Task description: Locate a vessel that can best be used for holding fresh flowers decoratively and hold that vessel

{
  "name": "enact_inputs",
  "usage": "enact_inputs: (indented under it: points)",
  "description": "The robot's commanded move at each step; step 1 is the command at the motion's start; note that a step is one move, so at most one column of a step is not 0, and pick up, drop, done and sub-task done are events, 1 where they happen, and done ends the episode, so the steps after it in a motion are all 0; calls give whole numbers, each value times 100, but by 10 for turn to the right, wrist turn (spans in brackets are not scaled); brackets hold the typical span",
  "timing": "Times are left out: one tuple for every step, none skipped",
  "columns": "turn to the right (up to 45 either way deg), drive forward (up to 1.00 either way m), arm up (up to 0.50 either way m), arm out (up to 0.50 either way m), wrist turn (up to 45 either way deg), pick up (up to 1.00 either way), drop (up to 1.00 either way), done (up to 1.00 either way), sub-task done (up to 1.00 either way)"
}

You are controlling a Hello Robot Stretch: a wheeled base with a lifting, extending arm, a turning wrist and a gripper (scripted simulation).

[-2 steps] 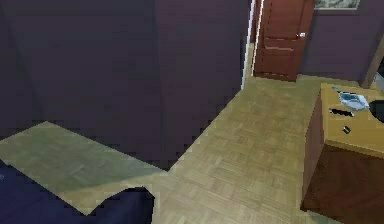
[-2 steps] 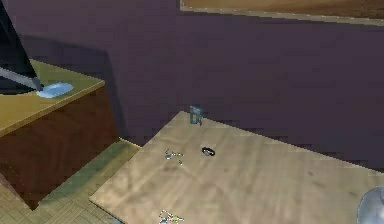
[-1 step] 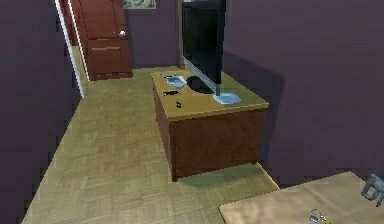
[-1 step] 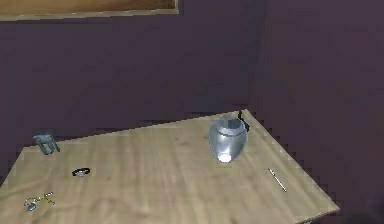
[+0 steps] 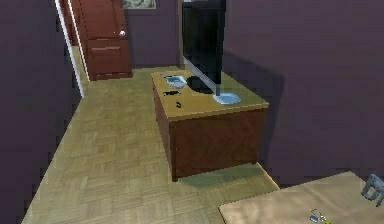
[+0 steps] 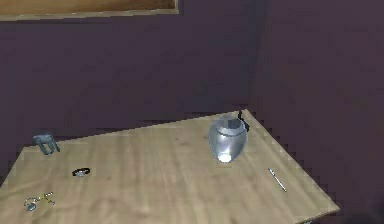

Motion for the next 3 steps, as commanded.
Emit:
enact_inputs:
  points:
    - [450, 0, 0, 0, 0, 0, 0, 0, 0]
    - [-240, 0, 0, 0, 0, 0, 0, 0, 0]
    - [0, 0, 50, 0, 0, 0, 0, 0, 0]
